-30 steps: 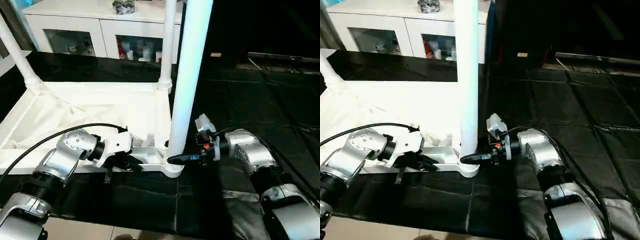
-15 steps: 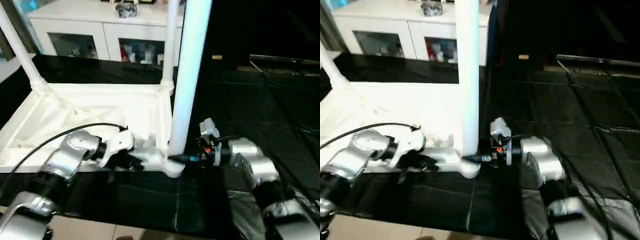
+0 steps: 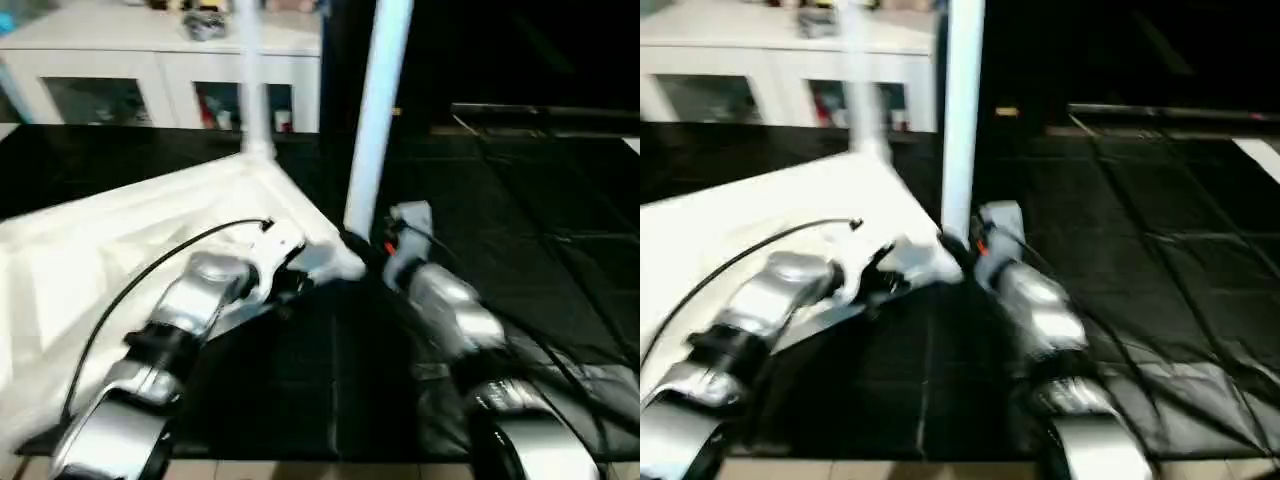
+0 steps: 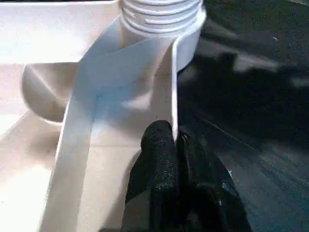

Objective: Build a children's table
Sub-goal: Rotate leg to tighten

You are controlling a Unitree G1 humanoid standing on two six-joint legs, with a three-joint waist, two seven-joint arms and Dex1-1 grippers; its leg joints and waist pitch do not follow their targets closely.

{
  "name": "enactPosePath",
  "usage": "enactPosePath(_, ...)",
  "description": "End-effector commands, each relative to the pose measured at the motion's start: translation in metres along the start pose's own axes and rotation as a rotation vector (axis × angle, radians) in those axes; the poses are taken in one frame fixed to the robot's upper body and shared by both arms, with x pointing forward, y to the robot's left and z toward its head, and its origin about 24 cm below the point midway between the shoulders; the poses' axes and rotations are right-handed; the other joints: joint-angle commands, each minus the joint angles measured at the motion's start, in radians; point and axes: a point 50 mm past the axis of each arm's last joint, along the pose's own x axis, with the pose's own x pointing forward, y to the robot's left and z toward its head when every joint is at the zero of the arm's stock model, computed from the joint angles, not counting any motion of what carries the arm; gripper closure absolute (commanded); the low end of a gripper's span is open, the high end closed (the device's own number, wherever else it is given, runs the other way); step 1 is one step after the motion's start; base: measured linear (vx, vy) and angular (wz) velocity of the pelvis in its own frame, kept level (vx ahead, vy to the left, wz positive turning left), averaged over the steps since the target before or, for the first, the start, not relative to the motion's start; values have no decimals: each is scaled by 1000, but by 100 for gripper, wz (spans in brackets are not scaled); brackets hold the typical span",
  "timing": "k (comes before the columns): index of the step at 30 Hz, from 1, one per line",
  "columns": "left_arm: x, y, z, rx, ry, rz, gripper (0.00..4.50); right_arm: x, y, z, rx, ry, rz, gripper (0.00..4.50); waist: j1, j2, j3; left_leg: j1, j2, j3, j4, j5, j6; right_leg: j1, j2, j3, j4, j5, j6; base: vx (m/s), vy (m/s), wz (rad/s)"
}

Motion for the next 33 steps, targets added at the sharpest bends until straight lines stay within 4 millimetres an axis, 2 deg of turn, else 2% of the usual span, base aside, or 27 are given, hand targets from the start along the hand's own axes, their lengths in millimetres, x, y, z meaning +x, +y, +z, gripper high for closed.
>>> enactPosePath(1, -4, 0, 26, 73, -78, 8, 450, 3, 23, -36, 96, 130, 76, 239, 11, 8, -72, -6, 47, -22, -64, -52, 60, 59, -104, 67, -60, -44, -213, 58, -13, 2)
enactPosePath(3, -5, 0, 23, 72, -63, 13, 450, 2, 24, -37, 95, 131, 80, 169, 13, 8, -74, -7, 46, -21, -62, -40, 68, 61, -107, 68, -56, -9, -222, 0, 0, 0)
enactPosePath(4, -6, 1, 20, 68, -53, 19, 450, 1, 23, -39, 99, 130, 75, 169, 14, 7, -73, -6, 47, -21, -62, -38, 74, 61, -106, 68, -54, 7, -228, 0, 0, 0)
enactPosePath(5, -6, 2, 19, 68, -51, 20, 450, 1, 23, -39, 99, 129, 74, 163, 13, 9, -70, -6, 48, -20, -64, -60, 76, 58, -106, 68, -59, -16, -229, 0, 0, 0)
enactPosePath(6, -7, 2, 18, 68, -49, 21, 450, 0, 22, -39, 99, 128, 72, 163, 13, 8, -68, -5, 48, -20, -66, -76, 73, 57, -106, 67, -63, -41, -224, 0, 0, 0)
enactPosePath(9, -9, 5, 14, 80, -39, 22, 450, -4, 15, -39, 44, 119, 73, 123, 11, 11, -63, 0, 49, -20, -70, -135, 42, 57, -106, 68, -76, -161, -202, 0, 0, 0)
enactPosePath(12, -12, 8, 10, 93, -34, 12, 450, -11, 5, -35, -2, 90, 86, 104, 12, 10, -63, 0, 49, -20, -70, -143, 38, 56, -106, 69, -78, -177, -193, 0, 0, 0)
enactPosePath(15, -17, 9, 4, 114, -24, -20, 450, -21, -6, -27, -17, 36, 127, 77, 15, 14, -65, -1, 50, -21, -70, -126, 49, 57, -105, 69, -73, -135, -198, 0, 0, 0)
enactPosePath(18, -21, 10, -2, 126, -9, -49, 450, -30, -14, -20, -48, 13, 174, 49, 20, 12, -69, -4, 50, -20, -65, -101, 60, 59, -105, 70, -67, -82, -214, 0, 0, 0)
enactPosePath(20, -26, 10, -7, 150, 6, -89, 450, -39, -23, -16, -72, 35, 223, 33, 23, 12, -70, -3, 50, -19, -63, -74, 80, 58, -100, 68, -61, -29, -224, 0, 0, 0)
enactPosePath(22, -29, 10, -10, 171, 15, -117, 450, -45, -28, -12, -117, 44, 267, 11, 25, 12, -68, -3, 52, -19, -64, -82, 79, 57, -102, 67, -61, -40, -227, 0, 0, 0)
enactPosePath(23, -31, 11, -13, 178, 22, -130, 450, -49, -31, -10, -160, 49, 296, 11, 27, 8, -66, -5, 49, -16, -63, -97, 78, 57, -102, 67, -66, -70, -220, 0, 0, 0)
enactPosePath(25, -34, 11, -15, 193, 28, -155, 450, -53, -34, -7, -204, 60, 337, 4, 30, 11, -65, -3, 51, -16, -63, -115, 73, 55, -104, 67, -71, -119, -208, 0, 0, 0)
enactPosePath(26, -38, 10, -18, 214, 37, -199, 450, -58, -36, -2, -231, 68, 397, 4, 33, 9, -65, -3, 51, -16, -63, -120, 74, 57, -103, 66, -72, -137, -203, 0, 0, 0)
enactPosePath(33, -53, 7, -28, 347, 87, -385, 450, -68, -31, 13, -345, 156, 644, 4, 50, 7, -65, -4, 54, -16, -63, -110, 81, 52, -102, 65, -71, -167, -190, 0, 0, 0)
